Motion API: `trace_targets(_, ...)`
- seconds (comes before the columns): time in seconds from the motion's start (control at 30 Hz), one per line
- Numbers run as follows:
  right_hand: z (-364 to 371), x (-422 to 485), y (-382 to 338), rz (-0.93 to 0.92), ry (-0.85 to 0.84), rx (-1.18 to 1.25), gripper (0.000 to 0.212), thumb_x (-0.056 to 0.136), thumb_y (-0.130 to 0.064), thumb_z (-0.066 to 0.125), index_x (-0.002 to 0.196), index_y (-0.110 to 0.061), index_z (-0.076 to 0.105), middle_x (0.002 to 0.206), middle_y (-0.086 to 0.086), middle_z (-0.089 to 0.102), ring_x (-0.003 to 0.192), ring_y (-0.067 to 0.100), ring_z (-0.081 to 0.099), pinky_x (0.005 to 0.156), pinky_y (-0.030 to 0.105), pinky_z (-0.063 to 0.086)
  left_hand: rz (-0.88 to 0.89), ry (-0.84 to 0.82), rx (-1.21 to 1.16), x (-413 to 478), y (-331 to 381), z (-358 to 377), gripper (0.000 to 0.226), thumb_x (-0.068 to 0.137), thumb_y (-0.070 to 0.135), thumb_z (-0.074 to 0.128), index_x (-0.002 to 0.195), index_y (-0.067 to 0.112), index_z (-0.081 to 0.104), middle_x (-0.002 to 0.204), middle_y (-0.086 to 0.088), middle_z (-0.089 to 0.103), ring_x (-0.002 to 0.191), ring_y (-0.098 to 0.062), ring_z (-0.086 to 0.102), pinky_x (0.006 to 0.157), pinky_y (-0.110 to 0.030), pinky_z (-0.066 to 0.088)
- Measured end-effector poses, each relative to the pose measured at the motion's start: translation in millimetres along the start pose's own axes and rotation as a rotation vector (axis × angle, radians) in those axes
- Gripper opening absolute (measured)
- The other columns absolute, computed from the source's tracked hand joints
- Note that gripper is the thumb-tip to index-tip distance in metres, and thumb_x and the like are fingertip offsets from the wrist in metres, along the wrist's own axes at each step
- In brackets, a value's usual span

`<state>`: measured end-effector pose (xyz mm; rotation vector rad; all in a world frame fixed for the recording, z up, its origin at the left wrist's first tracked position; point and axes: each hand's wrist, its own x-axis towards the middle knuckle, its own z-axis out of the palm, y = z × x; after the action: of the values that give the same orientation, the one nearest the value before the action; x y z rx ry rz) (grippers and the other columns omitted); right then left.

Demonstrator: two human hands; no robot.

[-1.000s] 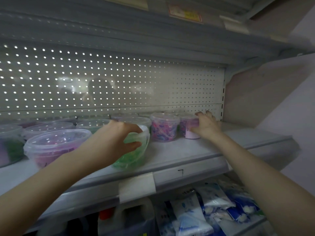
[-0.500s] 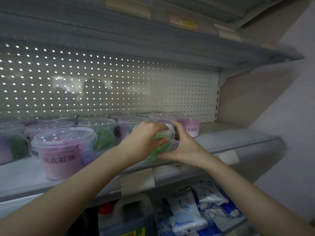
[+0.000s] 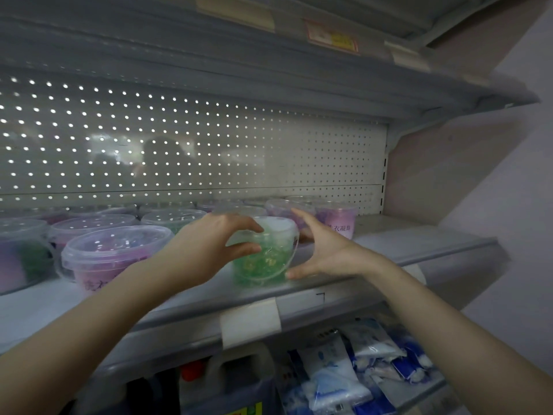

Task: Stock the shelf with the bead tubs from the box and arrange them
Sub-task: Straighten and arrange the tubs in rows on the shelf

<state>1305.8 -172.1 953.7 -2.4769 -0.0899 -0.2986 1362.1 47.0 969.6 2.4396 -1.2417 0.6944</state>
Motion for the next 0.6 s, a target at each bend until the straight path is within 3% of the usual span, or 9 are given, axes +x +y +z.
trace_targets(0.13, -20.8, 36.7, 15.6, 0.028, 0.19, -0.08, 0.077, 0.071, -0.014, 0.082, 0.137, -0.023, 0.044, 0.131, 0.0, 0.052, 0.119, 0.017, 0.051, 0.099, 0.03, 0.044, 0.009, -0.013, 0.146, -8.5, -5.6, -6.7, 0.034, 0.092, 0.045, 0.049, 0.125, 0.039, 0.052, 0.125, 0.018, 0.058, 0.111, -0.013, 0.057, 0.082, -0.027, 0.038)
trace_targets(0.23, -20.1, 71.1, 16.5, -0.01, 0.34, -0.385, 0.056, 0.079, -0.024, 0.074, 0.13, -0.022, 0.052, 0.133, 0.0, 0.052, 0.121, 0.02, 0.05, 0.101, 0.033, 0.041, 0.029, 0.01, 0.216, -12.6, -7.5, -8.9, 0.036, 0.093, 0.042, 0.048, 0.128, 0.039, 0.049, 0.129, 0.016, 0.057, 0.115, -0.015, 0.056, 0.086, -0.027, 0.039)
trace_targets(0.33, -14.8, 97.2, 14.1, -0.035, 0.296, -0.635, 0.051, 0.086, -0.028, 0.063, 0.135, -0.024, 0.048, 0.138, 0.005, 0.05, 0.124, 0.027, 0.048, 0.104, 0.039, 0.037, 0.001, 0.023, 0.232, -17.8, -12.7, -11.5, 0.036, 0.092, 0.043, 0.049, 0.129, 0.04, 0.049, 0.128, 0.012, 0.059, 0.112, -0.019, 0.06, 0.084, -0.031, 0.044)
trace_targets(0.5, -10.8, 112.5, 15.6, -0.052, 0.224, -0.653, 0.048, 0.09, -0.023, 0.053, 0.136, -0.032, 0.045, 0.139, 0.004, 0.051, 0.121, 0.027, 0.052, 0.1, 0.039, 0.041, -0.018, 0.043, 0.269, -17.1, -13.7, -12.1, 0.037, 0.092, 0.047, 0.046, 0.129, 0.044, 0.047, 0.128, 0.015, 0.058, 0.113, -0.019, 0.058, 0.083, -0.029, 0.044)
trace_targets(0.6, -13.0, 106.8, 23.7, -0.076, 0.214, -0.771, 0.051, 0.086, -0.019, 0.06, 0.133, -0.031, 0.045, 0.131, 0.006, 0.058, 0.113, 0.028, 0.057, 0.094, 0.038, 0.044, -0.014, 0.041, 0.262, -16.0, -14.6, -11.2, 0.037, 0.092, 0.046, 0.046, 0.129, 0.043, 0.048, 0.128, 0.013, 0.059, 0.113, -0.02, 0.058, 0.085, -0.032, 0.045)
